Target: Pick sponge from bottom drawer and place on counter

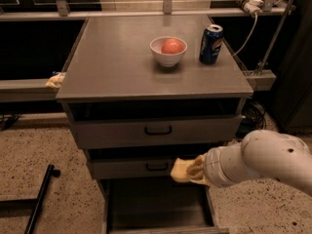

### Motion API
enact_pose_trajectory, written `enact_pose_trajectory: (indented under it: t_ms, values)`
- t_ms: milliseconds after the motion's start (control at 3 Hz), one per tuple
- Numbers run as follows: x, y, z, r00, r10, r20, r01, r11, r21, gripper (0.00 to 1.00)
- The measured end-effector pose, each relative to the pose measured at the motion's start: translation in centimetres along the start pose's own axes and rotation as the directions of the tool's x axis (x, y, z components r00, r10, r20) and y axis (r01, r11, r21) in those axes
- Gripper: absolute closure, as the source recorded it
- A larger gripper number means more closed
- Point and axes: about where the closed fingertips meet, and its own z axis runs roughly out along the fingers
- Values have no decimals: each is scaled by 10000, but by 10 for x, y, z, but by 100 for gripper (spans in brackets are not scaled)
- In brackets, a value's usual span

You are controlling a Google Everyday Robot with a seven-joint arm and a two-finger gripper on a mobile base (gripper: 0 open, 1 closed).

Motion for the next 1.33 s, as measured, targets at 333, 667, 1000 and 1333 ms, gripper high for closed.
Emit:
enact_pose_trajectory:
  t_ms: [333,667,1000,1333]
  values:
    - [0,0,0,10000,0,2,0,10000,-1,100]
    - [-11,-5,-8,9995,-58,313,62,9999,-114,100]
    - [-50,-37,-70,9965,-218,812,199,9995,240,100]
    - [-107,-71,-178,9955,-634,711,563,9935,986,100]
